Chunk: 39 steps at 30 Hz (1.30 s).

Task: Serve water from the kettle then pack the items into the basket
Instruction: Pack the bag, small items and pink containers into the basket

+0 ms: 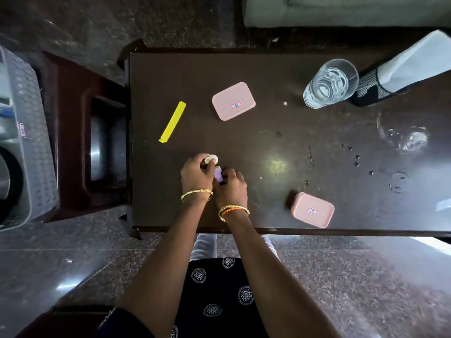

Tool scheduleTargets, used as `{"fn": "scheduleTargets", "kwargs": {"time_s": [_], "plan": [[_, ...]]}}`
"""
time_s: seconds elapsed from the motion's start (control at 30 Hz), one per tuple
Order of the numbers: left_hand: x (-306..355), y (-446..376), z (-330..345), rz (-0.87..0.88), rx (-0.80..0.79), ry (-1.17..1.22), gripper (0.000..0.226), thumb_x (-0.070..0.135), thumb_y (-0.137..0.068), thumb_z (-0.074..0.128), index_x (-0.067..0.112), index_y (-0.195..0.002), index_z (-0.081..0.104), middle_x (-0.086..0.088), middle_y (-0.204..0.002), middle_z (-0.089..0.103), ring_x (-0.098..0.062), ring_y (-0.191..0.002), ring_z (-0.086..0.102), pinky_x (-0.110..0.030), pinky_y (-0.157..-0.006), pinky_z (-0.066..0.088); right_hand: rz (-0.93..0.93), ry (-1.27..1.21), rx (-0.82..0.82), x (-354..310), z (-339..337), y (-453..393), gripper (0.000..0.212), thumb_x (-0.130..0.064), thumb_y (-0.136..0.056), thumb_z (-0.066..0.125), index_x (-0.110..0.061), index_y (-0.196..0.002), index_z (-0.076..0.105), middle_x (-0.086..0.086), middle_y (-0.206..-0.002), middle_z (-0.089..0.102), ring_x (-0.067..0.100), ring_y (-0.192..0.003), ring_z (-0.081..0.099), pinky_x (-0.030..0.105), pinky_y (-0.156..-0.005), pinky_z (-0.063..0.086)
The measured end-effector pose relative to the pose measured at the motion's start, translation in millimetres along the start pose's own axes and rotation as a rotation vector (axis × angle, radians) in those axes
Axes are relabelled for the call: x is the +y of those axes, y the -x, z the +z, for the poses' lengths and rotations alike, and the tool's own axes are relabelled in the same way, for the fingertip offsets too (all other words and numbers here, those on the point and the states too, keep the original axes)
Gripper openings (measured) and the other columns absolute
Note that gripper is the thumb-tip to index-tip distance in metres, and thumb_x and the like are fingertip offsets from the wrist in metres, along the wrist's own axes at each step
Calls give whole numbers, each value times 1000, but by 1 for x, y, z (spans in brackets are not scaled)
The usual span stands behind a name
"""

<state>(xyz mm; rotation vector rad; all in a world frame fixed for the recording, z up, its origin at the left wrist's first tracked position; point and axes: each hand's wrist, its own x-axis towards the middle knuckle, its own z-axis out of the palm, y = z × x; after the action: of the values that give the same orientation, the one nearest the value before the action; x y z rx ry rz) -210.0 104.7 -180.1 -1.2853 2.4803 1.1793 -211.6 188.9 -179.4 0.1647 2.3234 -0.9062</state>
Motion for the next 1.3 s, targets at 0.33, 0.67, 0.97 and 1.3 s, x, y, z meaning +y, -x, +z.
{"fn": "scheduleTargets", "kwargs": {"time_s": [0.33, 0.67, 0.97, 1.3], "plan": [[-14, 22, -67, 72, 257, 90, 24, 3, -88, 57, 2, -110, 65, -25, -105, 58, -35, -88, 63, -25, -77, 47, -67, -164, 150, -22, -27, -7, 12, -11, -77, 72, -11, -88, 68, 5, -77, 70, 21, -72, 66, 28, -73, 53], [-30, 2, -234, 13, 871, 383, 29, 16, -80, 68, 7, -107, 65, 3, -91, 64, 4, -69, 60, 2, -59, 43, -719, -185, -125, -238, 31, 23, 20, -16, -82, 69, -14, -102, 70, 2, -94, 72, 13, -83, 66, 19, -80, 51], [-79, -43, -278, -246, 821, 273, 18, 13, -83, 60, 9, -99, 67, -16, -95, 71, -30, -87, 65, -33, -76, 50, -1040, 650, -89, -331, 133, 32, 29, -34, -83, 63, -14, -103, 67, 11, -131, 50, 35, -124, 36, 45, -101, 32], [-97, -97, -267, -300, 601, 391, 18, 4, -79, 63, 3, -97, 66, -20, -99, 70, -34, -94, 64, -41, -82, 53, -913, 970, 113, -355, 179, 2, 26, -21, -88, 62, -8, -110, 65, 11, -159, 11, 35, -146, -3, 57, -115, 7]]}}
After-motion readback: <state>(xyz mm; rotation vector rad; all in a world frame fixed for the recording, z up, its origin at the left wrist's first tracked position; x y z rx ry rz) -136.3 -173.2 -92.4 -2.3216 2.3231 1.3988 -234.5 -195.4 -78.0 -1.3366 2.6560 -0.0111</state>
